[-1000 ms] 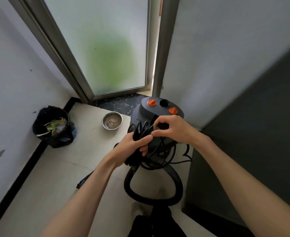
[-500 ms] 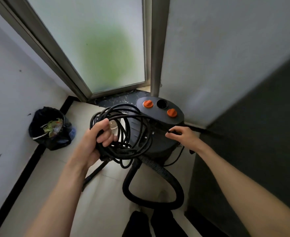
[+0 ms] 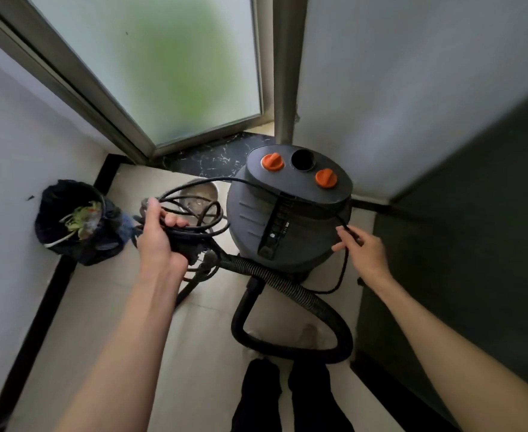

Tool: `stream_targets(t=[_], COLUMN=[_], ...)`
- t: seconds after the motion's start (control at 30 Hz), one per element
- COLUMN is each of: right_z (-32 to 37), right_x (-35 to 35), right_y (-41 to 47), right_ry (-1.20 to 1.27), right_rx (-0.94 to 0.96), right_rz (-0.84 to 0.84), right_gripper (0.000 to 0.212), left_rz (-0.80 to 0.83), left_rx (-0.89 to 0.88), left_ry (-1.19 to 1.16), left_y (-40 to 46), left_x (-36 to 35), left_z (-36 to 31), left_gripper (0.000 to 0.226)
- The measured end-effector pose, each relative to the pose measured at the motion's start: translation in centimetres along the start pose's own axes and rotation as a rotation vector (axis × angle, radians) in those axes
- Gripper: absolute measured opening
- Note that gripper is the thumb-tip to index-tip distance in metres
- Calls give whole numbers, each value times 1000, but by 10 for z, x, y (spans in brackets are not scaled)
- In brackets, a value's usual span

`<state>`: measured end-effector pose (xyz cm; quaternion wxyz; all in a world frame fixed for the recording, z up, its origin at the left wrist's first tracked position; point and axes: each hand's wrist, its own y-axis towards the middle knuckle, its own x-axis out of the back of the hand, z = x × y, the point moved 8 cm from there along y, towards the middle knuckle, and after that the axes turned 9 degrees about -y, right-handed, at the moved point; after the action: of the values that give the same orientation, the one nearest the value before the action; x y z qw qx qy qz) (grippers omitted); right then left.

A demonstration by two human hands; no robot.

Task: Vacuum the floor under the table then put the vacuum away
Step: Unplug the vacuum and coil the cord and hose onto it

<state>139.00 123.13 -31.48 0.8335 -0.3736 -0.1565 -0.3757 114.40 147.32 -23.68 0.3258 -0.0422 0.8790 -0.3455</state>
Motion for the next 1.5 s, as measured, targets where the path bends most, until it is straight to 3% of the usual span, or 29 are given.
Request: stream_targets(t=[0.13,0.3,0.43,0.57,0.77,0.87,1.07,1.2,1.27,1.5], right_z=[23,51,67,71,54,49,40,32,29,37], right_x=[-2,-56,-85,-81,-58,-51,-7,9,10,4], right_y=[-7,-38,-73,-80,-71,-69,-53,-54,-55,-73], right_ry=[-546,-917,-966,-733,-375,-297,-267,-179,-129,126], right_rx=[60,379,619,619,501,458,302,179,122,4], right_rz=[-17,353,543,600,591,561,438,455,458,717], right_gripper=[35,32,31,26,13,12,12,9,14,23], left_rz=[38,174,399,557,742,814,758,682,667,564], left_rx=[-166,-325,-452,-366,-79,20,78,126,125,85], left_ry=[353,884,1323,1481,1426,1312,1241,1234,1259,1231], left_y=[-5,-28,-42,-44,-60,-79,-78,-71,-72,-69], left_x=[2,-10,-17,-2,27,22,24,34,37,37], left_z=[23,47,79,111,138,144,129,123,125,125], left_gripper=[32,38,28,29,30,47,44,32,39,47])
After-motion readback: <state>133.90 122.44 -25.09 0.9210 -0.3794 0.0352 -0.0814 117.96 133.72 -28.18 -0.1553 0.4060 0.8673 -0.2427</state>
